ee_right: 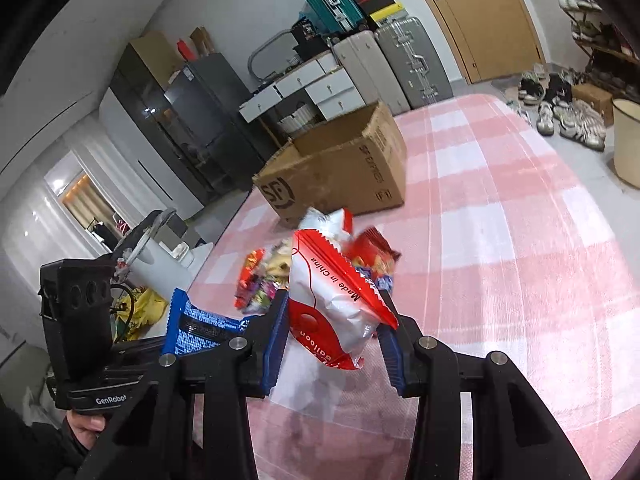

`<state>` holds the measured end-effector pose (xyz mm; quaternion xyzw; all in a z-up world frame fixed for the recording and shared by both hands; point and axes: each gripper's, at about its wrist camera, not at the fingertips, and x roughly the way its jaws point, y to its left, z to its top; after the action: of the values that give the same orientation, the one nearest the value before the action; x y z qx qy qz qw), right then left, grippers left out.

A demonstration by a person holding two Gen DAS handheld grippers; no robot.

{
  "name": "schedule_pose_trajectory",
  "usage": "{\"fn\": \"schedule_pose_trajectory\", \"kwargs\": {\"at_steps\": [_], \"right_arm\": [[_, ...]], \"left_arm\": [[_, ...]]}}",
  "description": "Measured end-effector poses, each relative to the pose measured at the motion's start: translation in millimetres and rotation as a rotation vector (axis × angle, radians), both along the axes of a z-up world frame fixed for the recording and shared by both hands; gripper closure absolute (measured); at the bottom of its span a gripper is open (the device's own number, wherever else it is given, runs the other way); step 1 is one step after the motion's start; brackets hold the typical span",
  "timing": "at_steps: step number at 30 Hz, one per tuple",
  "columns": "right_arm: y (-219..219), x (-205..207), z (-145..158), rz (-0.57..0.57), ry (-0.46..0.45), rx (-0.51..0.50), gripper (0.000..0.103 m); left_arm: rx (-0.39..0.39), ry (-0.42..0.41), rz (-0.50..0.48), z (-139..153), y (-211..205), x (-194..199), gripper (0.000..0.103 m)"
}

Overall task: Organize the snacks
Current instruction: 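Lift both packets and carry them over the cardboard box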

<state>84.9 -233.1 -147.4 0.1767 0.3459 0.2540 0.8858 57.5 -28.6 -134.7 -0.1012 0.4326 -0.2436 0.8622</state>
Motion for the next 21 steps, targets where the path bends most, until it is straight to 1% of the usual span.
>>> {"fn": "schedule_pose_trajectory", "kwargs": {"at_steps": [4,9,11,13,17,21], "right_arm": [[6,-1,19,0.019,-0.034,-0.007,0.061],[15,3,41,0.049,-0.066,-0.005,0.061],[19,4,51,0.061,-0.083,-0.014,0.061],[23,7,60,0.071,-0.100,-0.020,0.061],[34,17,72,0.097,-0.116,-0.038,0.061],[44,28,84,0.122,-0.134,-0.044,0.061]], "left_arm": [[-0.007,-0.042,0.016,21,10,1,0.082],[-0.034,-0.097,0.040,53,26,5,0.082],[-0.062,-0.128,0.065,68,35,7,0.082],[-0.080,-0.134,0.075,77,42,11,0.082],[-0.084,-0.171,0.096,99,53,17,0.082],[-0.064,-0.202,0.101,120,60,25,0.082]]}}
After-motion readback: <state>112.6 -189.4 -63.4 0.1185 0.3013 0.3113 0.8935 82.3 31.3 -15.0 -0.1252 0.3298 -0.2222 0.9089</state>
